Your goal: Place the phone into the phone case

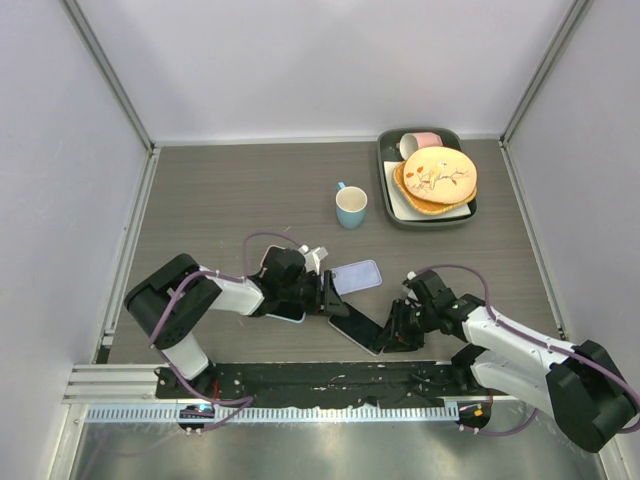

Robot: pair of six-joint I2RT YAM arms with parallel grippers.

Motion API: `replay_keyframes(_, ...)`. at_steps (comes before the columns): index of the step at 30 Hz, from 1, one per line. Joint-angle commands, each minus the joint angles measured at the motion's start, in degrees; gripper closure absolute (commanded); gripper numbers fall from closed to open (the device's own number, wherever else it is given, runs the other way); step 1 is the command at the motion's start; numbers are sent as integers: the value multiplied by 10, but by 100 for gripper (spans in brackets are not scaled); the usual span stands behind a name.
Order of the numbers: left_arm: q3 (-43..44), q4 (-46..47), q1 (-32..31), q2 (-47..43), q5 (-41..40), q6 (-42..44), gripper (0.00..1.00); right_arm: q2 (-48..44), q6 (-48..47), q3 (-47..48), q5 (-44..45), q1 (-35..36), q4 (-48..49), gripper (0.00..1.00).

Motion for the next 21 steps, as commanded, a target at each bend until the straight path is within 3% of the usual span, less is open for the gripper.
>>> replay_keyframes(1, 6, 88, -33, 10, 109, -22, 54, 0, -25, 13, 71, -1, 125, 64)
replay_keyframes(5, 8, 98, -43, 10, 123, -16, 61, -1, -40, 28, 82, -1, 125, 64)
replay_keyframes(10, 10, 95, -43, -3, 103, -16, 99, 5, -57, 48, 89, -3, 123, 63)
replay_keyframes(17, 57, -9, -42, -54, 61, 42, 100, 1, -103, 93, 95, -5, 109, 50)
replay_keyframes(20, 92, -92, -37, -97, 43, 94, 100, -5, -119, 122, 95, -7, 105, 34)
replay_keyframes(21, 98, -126, -29, -108, 31, 116, 100, -5, -136, 138, 83, -10, 104, 22)
